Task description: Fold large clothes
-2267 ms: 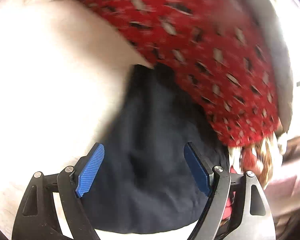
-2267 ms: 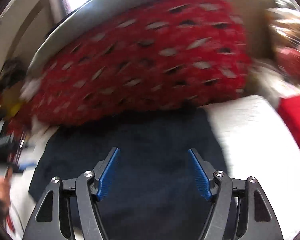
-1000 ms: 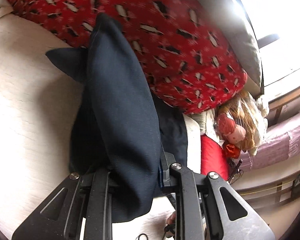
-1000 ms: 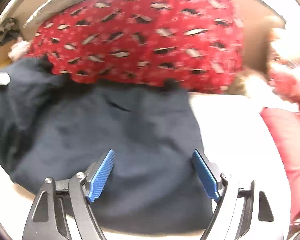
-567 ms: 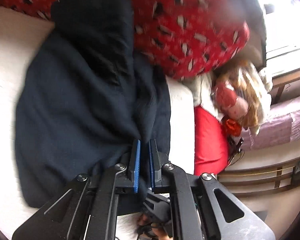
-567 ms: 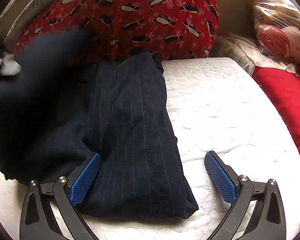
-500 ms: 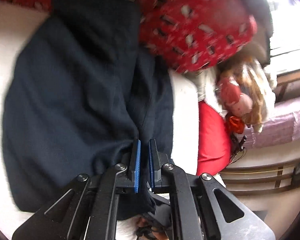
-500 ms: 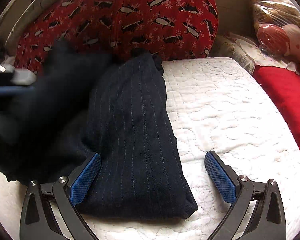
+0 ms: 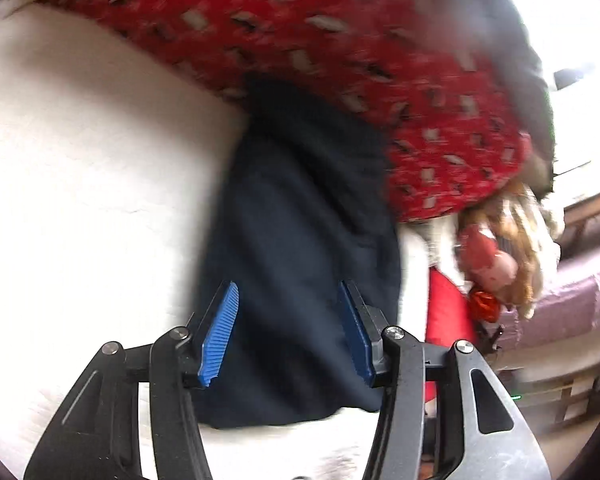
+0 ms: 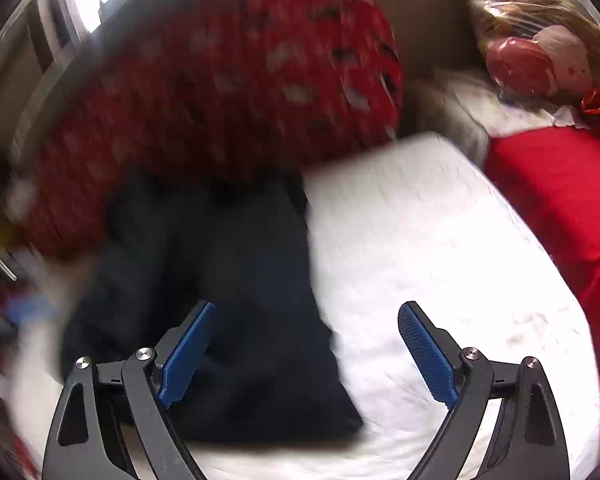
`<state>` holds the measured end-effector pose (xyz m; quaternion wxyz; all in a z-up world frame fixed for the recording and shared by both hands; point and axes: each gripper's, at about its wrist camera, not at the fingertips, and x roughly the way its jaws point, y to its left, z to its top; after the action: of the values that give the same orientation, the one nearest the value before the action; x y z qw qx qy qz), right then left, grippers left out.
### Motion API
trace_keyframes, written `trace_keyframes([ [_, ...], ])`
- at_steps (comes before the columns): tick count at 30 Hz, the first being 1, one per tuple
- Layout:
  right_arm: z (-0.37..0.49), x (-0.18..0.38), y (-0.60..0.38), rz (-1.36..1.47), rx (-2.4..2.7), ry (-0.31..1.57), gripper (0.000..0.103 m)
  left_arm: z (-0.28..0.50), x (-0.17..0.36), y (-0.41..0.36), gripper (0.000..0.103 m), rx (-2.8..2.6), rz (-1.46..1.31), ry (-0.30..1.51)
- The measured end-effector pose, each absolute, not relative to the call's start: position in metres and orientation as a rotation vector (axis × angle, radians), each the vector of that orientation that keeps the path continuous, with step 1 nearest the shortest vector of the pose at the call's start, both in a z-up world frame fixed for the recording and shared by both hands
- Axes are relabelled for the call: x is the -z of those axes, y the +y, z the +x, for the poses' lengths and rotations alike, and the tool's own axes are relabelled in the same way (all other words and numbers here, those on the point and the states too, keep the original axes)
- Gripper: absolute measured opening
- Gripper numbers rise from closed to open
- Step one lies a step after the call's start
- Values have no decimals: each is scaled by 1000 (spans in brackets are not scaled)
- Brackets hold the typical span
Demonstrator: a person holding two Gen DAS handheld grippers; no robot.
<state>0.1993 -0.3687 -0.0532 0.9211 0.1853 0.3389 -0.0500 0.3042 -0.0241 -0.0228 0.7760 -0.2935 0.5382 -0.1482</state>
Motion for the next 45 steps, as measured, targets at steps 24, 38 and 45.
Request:
trace_keyframes([
  [24,224,101,-394,489,-74,840,21,272,57,-94,51,406,-384,1220],
  [38,285,70,-364,269,34,826,51,288,48,-115,52,331,-289,1145],
  [45,269,78,-395,396,53,853,62,283,43,-118,53,318,-241,1126],
])
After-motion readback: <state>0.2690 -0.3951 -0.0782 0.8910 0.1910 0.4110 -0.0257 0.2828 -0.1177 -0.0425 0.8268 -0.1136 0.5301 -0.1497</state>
